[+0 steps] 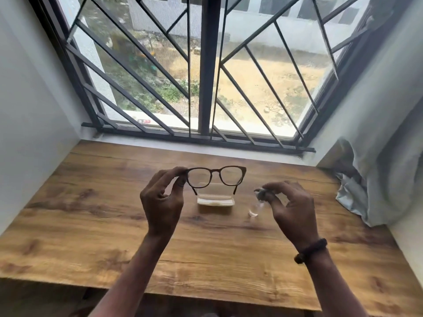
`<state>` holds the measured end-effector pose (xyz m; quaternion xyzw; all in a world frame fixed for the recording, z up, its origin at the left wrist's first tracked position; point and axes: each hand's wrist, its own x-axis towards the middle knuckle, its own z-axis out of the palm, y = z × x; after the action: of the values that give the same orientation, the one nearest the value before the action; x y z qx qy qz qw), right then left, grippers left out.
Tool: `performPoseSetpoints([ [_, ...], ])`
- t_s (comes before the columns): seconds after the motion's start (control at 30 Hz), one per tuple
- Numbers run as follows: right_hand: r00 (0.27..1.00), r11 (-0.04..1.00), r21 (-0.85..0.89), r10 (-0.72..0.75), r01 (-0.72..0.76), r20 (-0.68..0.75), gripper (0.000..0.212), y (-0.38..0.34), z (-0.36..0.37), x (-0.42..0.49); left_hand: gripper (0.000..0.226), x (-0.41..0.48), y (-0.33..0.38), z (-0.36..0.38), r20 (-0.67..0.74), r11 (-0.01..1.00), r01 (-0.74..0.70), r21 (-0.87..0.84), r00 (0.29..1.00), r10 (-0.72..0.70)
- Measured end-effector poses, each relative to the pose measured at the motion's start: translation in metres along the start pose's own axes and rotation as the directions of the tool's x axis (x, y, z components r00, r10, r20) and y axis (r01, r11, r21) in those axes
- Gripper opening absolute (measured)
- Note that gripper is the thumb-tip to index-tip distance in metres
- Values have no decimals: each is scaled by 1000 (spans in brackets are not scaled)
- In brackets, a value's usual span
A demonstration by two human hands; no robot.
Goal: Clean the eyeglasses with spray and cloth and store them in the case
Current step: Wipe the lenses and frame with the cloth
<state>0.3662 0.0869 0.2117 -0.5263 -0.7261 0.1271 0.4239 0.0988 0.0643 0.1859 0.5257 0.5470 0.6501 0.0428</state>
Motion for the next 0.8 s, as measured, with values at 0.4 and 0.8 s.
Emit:
performPoseSetpoints([
  [0.4,754,772,-38,630,-635,184,30,100,73,-56,20,-1,-6,1,30,1000,1,-6,1000,0],
  [0.8,702,723,-338,681,-602,206,16,164,100,-122,16,5,0,3,32,998,-28,55,999,26],
])
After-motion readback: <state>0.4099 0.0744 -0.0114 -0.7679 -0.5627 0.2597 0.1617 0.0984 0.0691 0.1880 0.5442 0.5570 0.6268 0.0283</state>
